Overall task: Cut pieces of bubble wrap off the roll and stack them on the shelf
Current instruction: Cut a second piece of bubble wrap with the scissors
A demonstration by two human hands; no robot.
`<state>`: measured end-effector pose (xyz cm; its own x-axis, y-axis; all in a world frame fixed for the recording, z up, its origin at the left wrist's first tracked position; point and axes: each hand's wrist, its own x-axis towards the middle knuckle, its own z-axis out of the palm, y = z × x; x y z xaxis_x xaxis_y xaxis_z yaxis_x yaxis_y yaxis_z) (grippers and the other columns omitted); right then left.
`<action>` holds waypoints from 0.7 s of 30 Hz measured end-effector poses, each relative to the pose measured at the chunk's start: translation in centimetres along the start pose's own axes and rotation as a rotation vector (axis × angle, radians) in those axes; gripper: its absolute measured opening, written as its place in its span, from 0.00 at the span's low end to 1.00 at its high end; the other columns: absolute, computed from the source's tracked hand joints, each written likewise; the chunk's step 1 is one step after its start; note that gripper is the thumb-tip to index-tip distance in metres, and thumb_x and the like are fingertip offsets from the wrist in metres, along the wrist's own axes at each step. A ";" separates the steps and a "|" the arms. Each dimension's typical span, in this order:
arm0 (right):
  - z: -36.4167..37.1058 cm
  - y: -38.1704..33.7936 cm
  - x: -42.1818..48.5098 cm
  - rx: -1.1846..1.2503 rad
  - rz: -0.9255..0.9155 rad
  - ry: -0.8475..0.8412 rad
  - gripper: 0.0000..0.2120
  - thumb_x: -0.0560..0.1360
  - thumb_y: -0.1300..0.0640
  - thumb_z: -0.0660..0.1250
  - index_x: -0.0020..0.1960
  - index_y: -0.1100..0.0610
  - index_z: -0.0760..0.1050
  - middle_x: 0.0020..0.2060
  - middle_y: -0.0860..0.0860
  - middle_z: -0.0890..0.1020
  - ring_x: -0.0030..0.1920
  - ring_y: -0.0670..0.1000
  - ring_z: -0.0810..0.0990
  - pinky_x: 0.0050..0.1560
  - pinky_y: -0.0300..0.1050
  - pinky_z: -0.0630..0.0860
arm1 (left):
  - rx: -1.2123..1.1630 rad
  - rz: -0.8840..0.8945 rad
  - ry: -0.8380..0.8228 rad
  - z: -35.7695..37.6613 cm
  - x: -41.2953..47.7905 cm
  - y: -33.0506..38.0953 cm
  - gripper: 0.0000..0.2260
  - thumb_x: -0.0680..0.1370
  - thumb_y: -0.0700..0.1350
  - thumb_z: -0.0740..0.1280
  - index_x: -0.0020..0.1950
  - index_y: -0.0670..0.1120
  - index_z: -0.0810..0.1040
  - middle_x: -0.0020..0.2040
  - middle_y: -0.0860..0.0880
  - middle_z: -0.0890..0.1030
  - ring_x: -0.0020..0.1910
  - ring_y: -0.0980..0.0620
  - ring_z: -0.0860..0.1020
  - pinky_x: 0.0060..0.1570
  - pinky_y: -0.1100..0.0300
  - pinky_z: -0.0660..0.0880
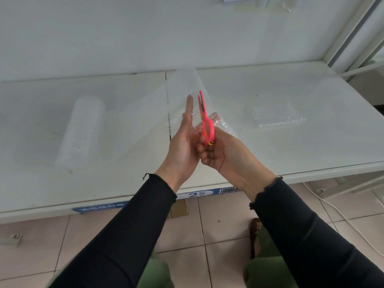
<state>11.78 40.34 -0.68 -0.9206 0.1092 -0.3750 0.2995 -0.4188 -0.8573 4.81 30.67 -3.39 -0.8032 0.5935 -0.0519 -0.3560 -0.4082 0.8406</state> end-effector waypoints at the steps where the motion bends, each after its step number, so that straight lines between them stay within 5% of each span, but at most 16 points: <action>1: -0.1 -0.1 0.0 0.003 -0.005 0.005 0.15 0.82 0.53 0.60 0.40 0.58 0.77 0.33 0.54 0.77 0.32 0.50 0.73 0.38 0.42 0.73 | 0.008 -0.003 -0.005 0.1 -0.1 0.0 0.19 0.85 0.61 0.49 0.78 0.70 0.58 0.73 0.40 0.74 0.74 0.46 0.71 0.77 0.48 0.60; 6: -0.1 -0.2 0.2 0.006 -0.009 0.007 0.14 0.82 0.53 0.62 0.41 0.58 0.76 0.33 0.54 0.77 0.31 0.50 0.73 0.36 0.41 0.74 | 0.005 -0.003 0.001 0.0 -0.2 -0.1 0.19 0.86 0.60 0.49 0.78 0.70 0.59 0.71 0.39 0.76 0.73 0.49 0.73 0.74 0.52 0.65; 9: -0.4 -0.6 0.6 0.018 -0.013 0.016 0.16 0.83 0.48 0.60 0.44 0.58 0.76 0.33 0.53 0.78 0.32 0.49 0.74 0.38 0.41 0.74 | 0.056 0.003 -0.015 0.0 -0.3 -0.5 0.18 0.85 0.60 0.52 0.76 0.71 0.61 0.64 0.39 0.76 0.64 0.44 0.73 0.67 0.51 0.65; 17: -0.9 -1.2 1.0 0.050 -0.024 0.027 0.17 0.82 0.48 0.62 0.39 0.57 0.77 0.34 0.53 0.78 0.33 0.49 0.74 0.41 0.43 0.74 | 0.167 0.032 -0.030 0.1 -0.8 -0.9 0.20 0.87 0.56 0.51 0.79 0.65 0.59 0.59 0.48 0.85 0.59 0.53 0.81 0.68 0.56 0.69; 21: -1.3 -1.7 1.4 0.084 -0.033 0.047 0.17 0.81 0.46 0.63 0.39 0.56 0.75 0.33 0.53 0.77 0.32 0.50 0.74 0.42 0.44 0.73 | 0.247 0.068 -0.020 0.2 -1.0 -1.6 0.19 0.87 0.55 0.53 0.78 0.66 0.63 0.43 0.49 0.68 0.47 0.52 0.69 0.66 0.58 0.70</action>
<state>10.35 42.32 -0.21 -0.9162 0.1661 -0.3648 0.2452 -0.4878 -0.8378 6.28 30.83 -4.55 -0.8110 0.5847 0.0179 -0.1716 -0.2671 0.9483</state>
